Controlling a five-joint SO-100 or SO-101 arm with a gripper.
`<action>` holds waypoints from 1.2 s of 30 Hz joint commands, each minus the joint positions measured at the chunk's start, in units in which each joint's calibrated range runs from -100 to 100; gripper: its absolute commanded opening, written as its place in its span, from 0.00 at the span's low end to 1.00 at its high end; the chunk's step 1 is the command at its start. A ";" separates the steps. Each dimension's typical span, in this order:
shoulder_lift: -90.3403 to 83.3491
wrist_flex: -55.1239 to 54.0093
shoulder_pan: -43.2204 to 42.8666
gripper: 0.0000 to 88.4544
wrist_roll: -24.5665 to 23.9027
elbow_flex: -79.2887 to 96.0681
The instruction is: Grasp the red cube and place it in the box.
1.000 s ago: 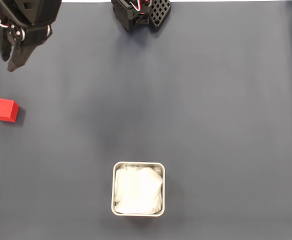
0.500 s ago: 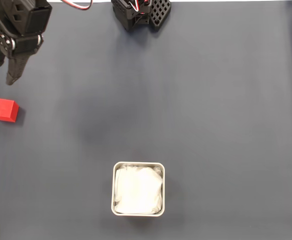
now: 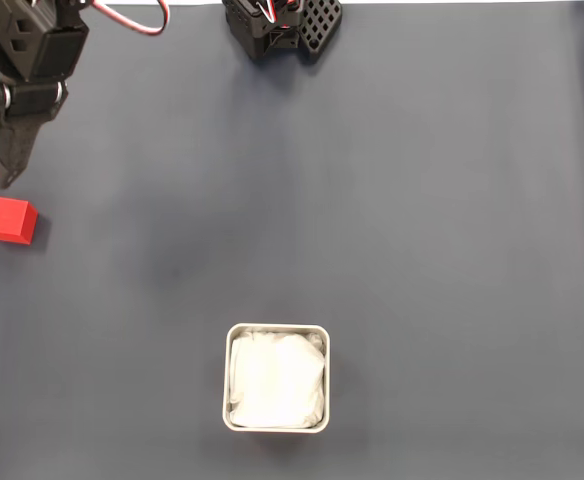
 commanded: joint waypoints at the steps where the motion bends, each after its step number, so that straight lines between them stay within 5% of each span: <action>1: 0.17 -3.11 1.34 0.23 0.24 0.35; 36: 7.88 -14.42 1.55 0.33 0.39 7.10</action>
